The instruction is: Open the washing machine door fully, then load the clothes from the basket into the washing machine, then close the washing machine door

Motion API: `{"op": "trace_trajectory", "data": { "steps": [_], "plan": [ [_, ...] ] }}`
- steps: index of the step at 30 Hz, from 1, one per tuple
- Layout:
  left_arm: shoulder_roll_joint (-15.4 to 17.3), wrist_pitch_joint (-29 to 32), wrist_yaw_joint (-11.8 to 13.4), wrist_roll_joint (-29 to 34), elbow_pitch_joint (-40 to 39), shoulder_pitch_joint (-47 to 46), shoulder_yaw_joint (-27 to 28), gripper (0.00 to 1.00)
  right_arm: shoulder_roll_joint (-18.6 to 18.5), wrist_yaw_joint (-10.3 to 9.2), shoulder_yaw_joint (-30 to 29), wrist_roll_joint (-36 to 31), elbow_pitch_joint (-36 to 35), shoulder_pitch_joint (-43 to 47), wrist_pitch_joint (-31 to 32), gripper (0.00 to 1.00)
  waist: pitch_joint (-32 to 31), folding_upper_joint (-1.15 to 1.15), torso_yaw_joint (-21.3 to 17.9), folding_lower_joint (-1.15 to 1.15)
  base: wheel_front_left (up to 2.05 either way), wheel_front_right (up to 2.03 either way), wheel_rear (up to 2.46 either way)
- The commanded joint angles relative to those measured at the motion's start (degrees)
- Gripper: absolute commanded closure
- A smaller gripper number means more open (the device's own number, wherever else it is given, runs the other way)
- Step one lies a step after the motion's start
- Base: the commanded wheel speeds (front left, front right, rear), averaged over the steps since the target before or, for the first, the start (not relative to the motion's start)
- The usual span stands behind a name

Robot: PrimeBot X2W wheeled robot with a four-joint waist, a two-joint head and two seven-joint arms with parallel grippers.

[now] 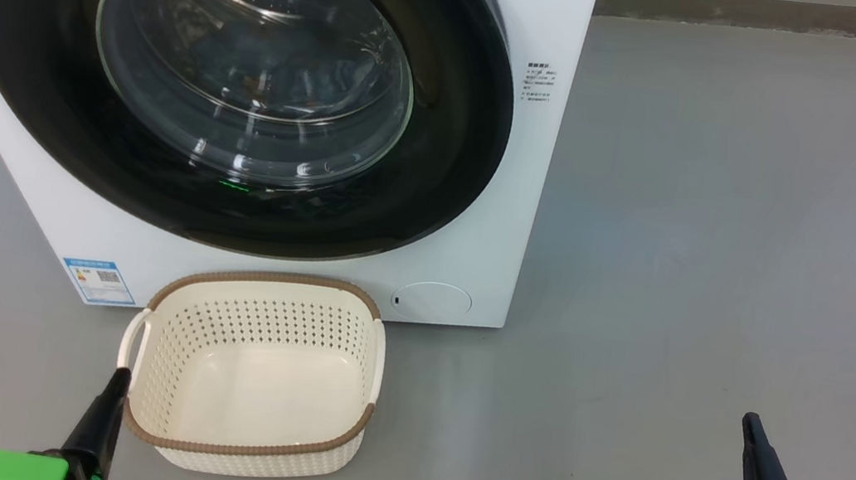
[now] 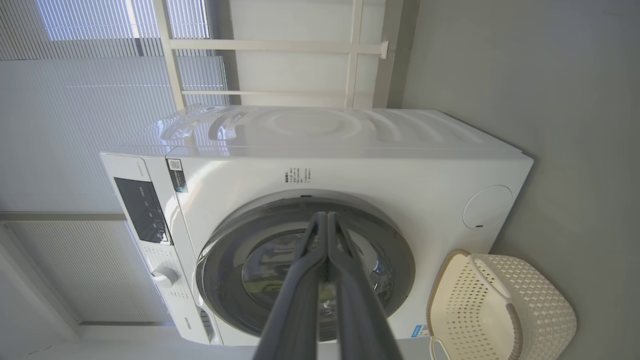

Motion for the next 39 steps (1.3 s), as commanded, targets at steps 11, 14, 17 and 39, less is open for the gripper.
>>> {"op": "trace_trajectory", "data": {
  "steps": [11,14,17,39],
  "plan": [
    [1.49,0.35,-0.41,-0.47,-1.12,-2.34,1.98,1.0,-0.18,0.09,1.34,0.0,-1.44,-2.31,0.32,1.0,0.0,0.0,0.0,0.0,0.0,0.0,0.0],
    [1.49,0.35,-0.41,-0.47,-1.12,-2.34,1.98,1.0,-0.17,0.09,1.33,-0.01,-1.44,-2.31,0.33,1.0,0.0,0.0,0.0,0.0,0.0,0.0,0.0],
    [1.49,0.35,-0.41,-0.47,-1.12,-2.34,1.98,1.0,-0.16,0.09,1.31,-0.02,-1.44,-2.31,0.34,1.0,0.0,0.0,0.0,0.0,0.0,0.0,0.0],
    [1.49,0.35,-0.41,-0.47,-1.12,-2.34,1.98,1.0,-0.11,0.09,1.23,-0.08,-1.44,-2.32,0.41,1.0,0.0,0.0,0.0,0.0,0.0,0.0,0.0]
  ]
}}
